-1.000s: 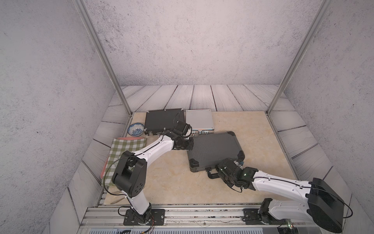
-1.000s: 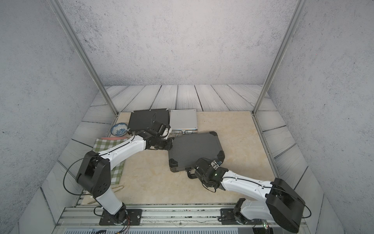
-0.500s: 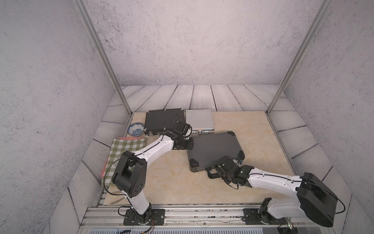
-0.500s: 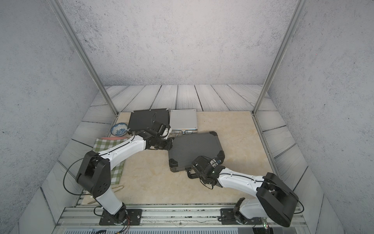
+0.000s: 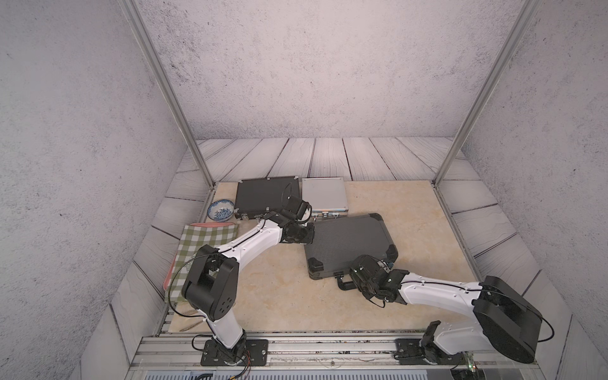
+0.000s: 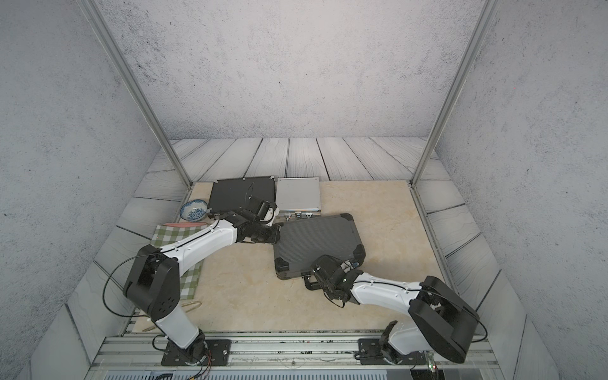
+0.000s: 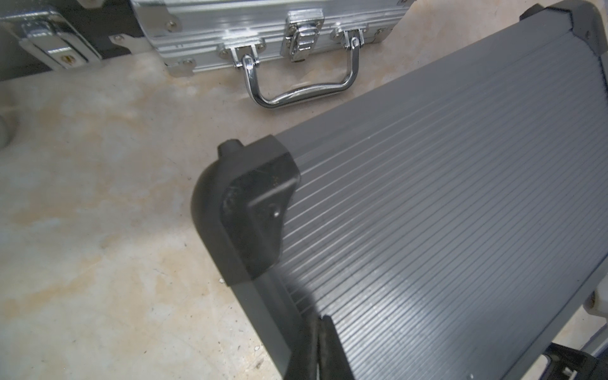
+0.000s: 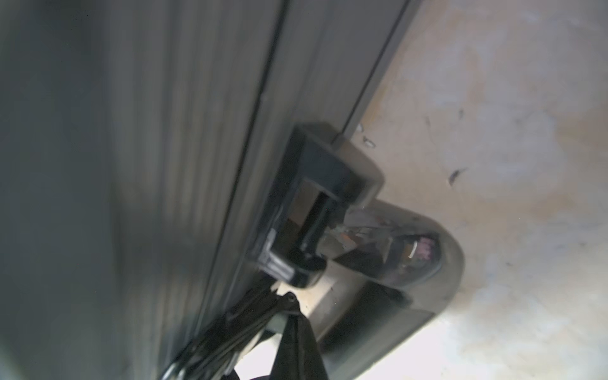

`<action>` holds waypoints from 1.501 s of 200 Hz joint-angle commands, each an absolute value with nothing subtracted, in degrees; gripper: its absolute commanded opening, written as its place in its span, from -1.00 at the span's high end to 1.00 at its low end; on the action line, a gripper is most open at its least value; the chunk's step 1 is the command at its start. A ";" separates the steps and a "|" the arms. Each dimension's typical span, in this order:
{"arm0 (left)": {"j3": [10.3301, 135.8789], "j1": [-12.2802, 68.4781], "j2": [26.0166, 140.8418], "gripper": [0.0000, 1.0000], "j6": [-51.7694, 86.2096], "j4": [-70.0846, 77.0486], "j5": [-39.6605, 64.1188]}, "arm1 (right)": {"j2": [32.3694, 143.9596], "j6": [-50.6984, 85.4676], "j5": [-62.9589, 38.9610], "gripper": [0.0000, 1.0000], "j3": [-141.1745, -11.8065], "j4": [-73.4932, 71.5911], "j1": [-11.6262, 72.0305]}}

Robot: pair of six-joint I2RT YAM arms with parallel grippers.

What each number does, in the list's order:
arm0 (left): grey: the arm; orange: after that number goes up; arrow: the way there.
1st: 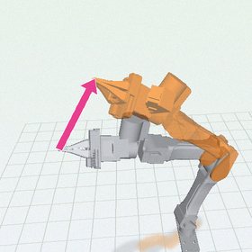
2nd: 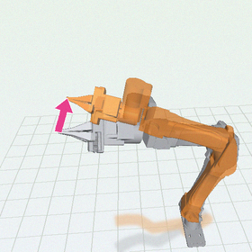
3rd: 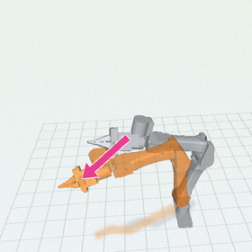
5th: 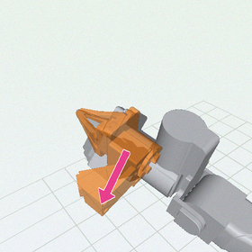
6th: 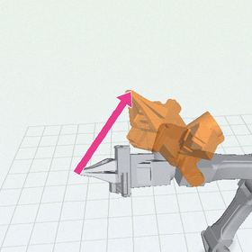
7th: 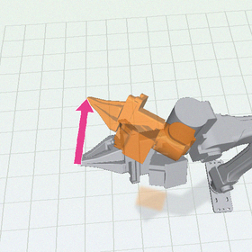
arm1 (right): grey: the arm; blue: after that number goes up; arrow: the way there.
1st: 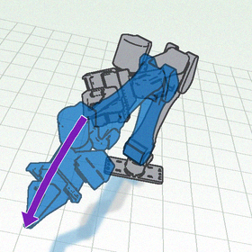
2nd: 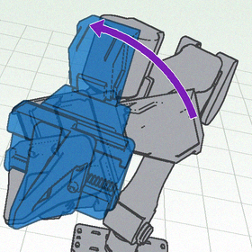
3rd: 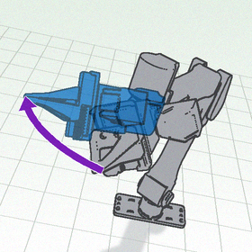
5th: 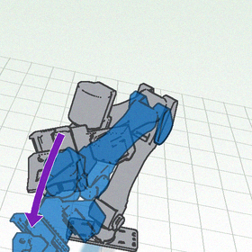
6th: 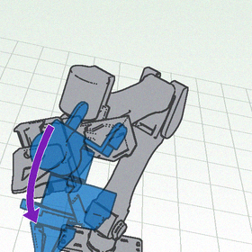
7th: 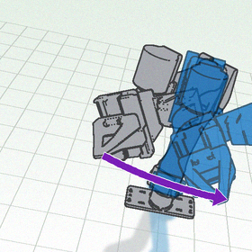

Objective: Close the poker set cases
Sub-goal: Fasten the fastener on the poker set case.

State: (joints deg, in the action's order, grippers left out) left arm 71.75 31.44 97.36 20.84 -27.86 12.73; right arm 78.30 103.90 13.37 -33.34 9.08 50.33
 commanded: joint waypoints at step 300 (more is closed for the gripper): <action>69.74 29.97 96.74 0.73 20.74 -33.61 10.99 | 61.93 63.54 16.42 0.25 -43.14 31.60 41.29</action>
State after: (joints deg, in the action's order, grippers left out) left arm 71.35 30.87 97.10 20.88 -27.46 13.21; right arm 60.62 76.88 16.95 -37.82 25.71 42.74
